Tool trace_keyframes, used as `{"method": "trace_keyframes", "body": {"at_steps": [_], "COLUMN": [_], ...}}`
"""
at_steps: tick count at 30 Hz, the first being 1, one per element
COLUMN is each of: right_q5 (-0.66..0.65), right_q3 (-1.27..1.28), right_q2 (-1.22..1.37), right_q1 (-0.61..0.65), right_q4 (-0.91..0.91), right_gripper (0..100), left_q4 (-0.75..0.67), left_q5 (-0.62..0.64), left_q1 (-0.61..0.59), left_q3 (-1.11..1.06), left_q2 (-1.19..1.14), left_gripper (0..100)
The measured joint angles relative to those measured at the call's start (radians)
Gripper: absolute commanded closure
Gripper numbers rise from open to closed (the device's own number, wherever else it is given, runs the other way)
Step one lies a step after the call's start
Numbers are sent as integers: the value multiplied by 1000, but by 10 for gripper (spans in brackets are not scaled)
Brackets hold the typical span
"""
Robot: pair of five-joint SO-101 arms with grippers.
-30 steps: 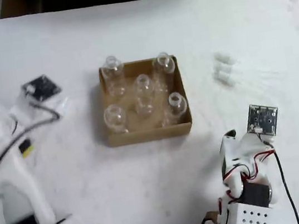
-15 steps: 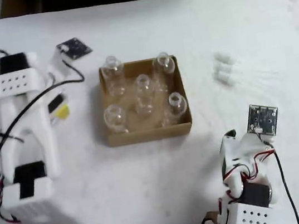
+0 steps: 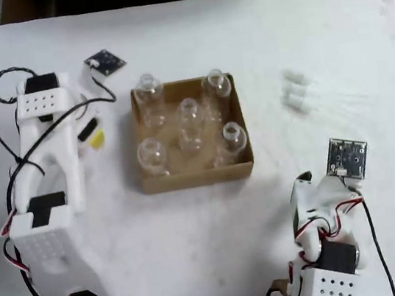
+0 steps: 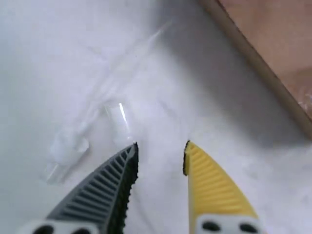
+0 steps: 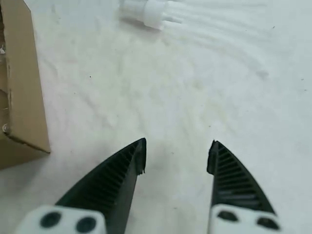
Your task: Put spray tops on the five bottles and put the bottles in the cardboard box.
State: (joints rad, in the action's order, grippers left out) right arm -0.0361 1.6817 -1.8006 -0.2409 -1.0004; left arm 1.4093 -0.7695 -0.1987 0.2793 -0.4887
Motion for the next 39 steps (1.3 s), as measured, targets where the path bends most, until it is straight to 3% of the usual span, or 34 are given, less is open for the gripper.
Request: {"method": "trace_keyframes", "body": {"at_steps": [12,18,33,39], "right_q5": [0,0,0,0], "right_q3": [0,0,0,0], "right_q2": [0,0,0,0], "right_q1": [0,0,-2,0], "right_q4": [0,0,0,0], "right_gripper": [813,814,814,814], "left_q4": [-140,-144,-147,-112], "left_q5": [48,51,44,44], "left_q1": [-21,-41,-44,-44], "left_q3": [2,3,34,176], "left_q2": [-32,-112,-144,-267], "left_gripper": [848,792,804,805]}}
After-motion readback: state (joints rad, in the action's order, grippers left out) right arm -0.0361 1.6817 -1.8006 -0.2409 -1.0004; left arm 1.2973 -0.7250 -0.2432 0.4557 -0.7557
